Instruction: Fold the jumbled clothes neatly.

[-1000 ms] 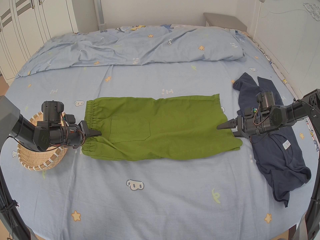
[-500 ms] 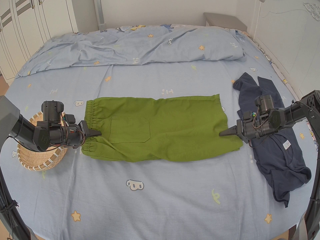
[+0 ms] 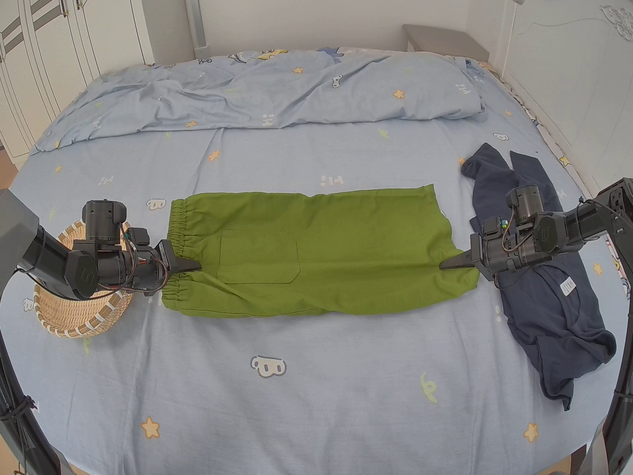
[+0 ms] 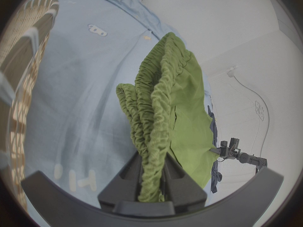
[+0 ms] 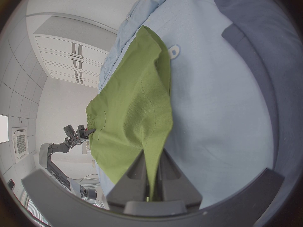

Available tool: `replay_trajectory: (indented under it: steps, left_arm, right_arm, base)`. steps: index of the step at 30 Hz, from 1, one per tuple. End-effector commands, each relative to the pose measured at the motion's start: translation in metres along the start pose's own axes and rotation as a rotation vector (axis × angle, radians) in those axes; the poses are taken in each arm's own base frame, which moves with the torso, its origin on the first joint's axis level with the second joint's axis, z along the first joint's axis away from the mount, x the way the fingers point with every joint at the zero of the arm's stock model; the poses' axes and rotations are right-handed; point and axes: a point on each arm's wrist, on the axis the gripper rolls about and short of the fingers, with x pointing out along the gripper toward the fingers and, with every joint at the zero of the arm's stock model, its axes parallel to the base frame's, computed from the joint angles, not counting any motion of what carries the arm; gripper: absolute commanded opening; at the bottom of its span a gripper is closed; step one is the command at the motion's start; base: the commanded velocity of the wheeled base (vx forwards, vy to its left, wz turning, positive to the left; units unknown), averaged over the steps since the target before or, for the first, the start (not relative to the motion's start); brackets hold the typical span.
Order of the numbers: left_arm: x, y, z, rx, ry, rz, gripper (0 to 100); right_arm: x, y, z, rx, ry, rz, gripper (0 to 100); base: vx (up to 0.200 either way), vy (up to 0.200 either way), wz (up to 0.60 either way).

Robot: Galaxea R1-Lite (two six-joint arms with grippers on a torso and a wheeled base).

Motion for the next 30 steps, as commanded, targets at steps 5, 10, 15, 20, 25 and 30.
replay_trajectory:
  steps: [5,10,15,20,25,30]
  left_arm:
    - [-0.015,-0.009,0.001,-0.029,0.05,0.029,0]
    - [-0.026,-0.016,-0.003,-0.034,0.072,0.039,0]
    - [-0.036,-0.009,-0.041,-0.039,0.197,0.089,0]
    - [-0.058,-0.004,-0.075,-0.029,0.259,0.113,0]
    - [-0.078,-0.002,-0.1,-0.034,0.295,0.133,0]
    - [-0.09,-0.001,-0.119,-0.028,0.331,0.14,0]
  right_arm:
    - [-0.04,0.042,-0.011,-0.022,-0.007,0.0,0]
    - [-0.057,0.051,-0.027,-0.017,-0.003,-0.009,0]
    - [-0.073,0.048,-0.067,0.029,0.047,-0.038,0]
    - [-0.081,0.044,-0.113,0.047,0.132,-0.053,0]
    - [-0.09,0.045,-0.157,0.057,0.17,-0.054,0]
    - [-0.091,0.047,-0.191,0.038,0.187,-0.042,0]
  base:
    - [0.0,0.0,0.0]
    - [0.0,0.0,0.0]
    - [0.0,0.0,0.0]
    - [0.0,0.0,0.0]
    - [0.0,0.0,0.0]
    - [0.0,0.0,0.0]
